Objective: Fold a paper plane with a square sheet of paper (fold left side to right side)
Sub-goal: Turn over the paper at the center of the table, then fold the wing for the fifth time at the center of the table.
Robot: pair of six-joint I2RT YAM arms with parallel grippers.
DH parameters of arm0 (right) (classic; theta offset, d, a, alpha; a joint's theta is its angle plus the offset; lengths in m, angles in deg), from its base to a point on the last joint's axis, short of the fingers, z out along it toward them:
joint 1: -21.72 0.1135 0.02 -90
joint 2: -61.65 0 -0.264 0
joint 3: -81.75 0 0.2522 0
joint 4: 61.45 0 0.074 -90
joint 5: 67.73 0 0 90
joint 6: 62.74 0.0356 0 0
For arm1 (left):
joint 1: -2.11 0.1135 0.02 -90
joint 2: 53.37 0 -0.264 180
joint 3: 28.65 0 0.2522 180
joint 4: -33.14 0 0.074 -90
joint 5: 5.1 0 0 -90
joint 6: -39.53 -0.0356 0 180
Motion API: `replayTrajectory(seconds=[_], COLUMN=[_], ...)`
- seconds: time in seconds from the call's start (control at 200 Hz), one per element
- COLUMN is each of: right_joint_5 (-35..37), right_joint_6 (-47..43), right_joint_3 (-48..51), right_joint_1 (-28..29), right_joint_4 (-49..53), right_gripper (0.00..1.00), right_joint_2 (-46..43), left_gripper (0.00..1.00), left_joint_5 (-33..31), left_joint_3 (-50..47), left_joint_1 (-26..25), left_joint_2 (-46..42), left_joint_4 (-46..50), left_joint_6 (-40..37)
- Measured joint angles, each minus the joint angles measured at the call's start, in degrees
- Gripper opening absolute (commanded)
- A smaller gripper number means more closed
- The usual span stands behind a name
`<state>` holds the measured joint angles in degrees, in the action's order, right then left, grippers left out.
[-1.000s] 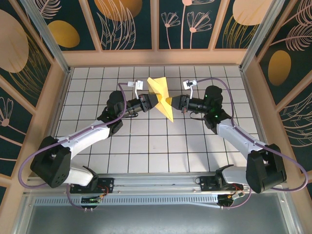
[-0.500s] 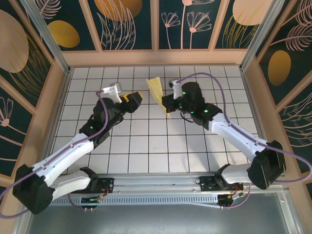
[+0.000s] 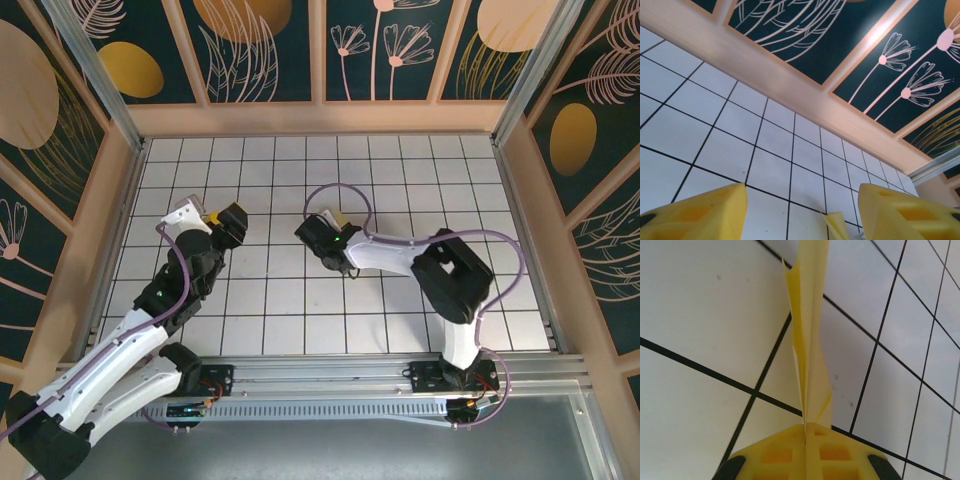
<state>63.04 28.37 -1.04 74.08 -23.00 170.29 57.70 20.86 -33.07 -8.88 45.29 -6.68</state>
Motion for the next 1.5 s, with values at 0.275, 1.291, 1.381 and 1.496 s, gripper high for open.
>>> replayTrajectory(seconds=[0.275,1.291,1.381,1.496], right_joint_5=[0.22,-48.74,-54.62,-61.94], right_joint_6=[-0.39,20.50,24.74,29.33], right_joint_3=[-2.75,28.94,34.47,39.71], right_joint_1=[1.29,-31.56,-37.13,-44.35], right_joint_4=[2.69,-23.30,-28.87,-34.71], right_gripper=[0.07,0.66,0.68,0.69], right_joint_2=[5.77,-36.79,-41.33,-44.46], left_gripper=[0.62,0.63,0.63,0.62], left_joint_5=[-0.26,31.65,35.54,38.56], left_joint_3=[-0.09,11.87,14.14,15.78], left_joint_1=[0.00,0.00,-0.11,-0.15], left_joint_2=[1.95,43.34,49.55,54.47], left_joint_4=[0.57,-12.59,-15.28,-16.85], left_joint_6=[-0.04,7.39,8.66,9.86])
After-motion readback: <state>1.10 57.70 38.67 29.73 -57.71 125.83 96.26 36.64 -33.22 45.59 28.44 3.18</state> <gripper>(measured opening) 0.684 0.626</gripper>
